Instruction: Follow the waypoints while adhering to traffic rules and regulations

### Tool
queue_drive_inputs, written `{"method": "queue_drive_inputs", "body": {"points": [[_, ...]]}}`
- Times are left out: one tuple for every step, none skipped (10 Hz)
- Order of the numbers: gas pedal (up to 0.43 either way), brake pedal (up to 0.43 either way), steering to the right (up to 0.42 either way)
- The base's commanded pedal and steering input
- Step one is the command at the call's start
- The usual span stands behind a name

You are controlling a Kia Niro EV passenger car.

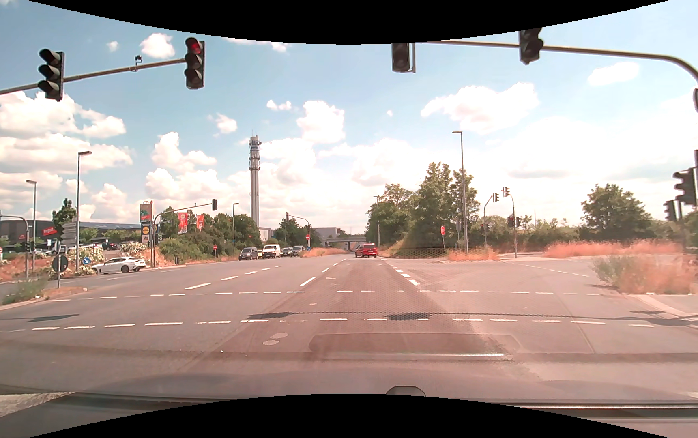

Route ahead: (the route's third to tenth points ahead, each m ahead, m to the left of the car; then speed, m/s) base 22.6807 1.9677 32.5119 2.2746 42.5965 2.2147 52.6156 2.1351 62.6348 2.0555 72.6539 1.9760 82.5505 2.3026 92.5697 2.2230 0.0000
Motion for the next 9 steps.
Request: {"method": "queue_drive_inputs", "body": {"points": [[0.0, 0.177, -0.003], [0.0, 0.177, -0.002], [0.0, 0.177, -0.003], [0.0, 0.177, -0.003], [0.0, 0.159, -0.002], [0.0, 0.098, -0.003], [0.0, 0.0, -0.003], [0.0, 0.0, -0.002], [0.0, 0.0, -0.003]]}}
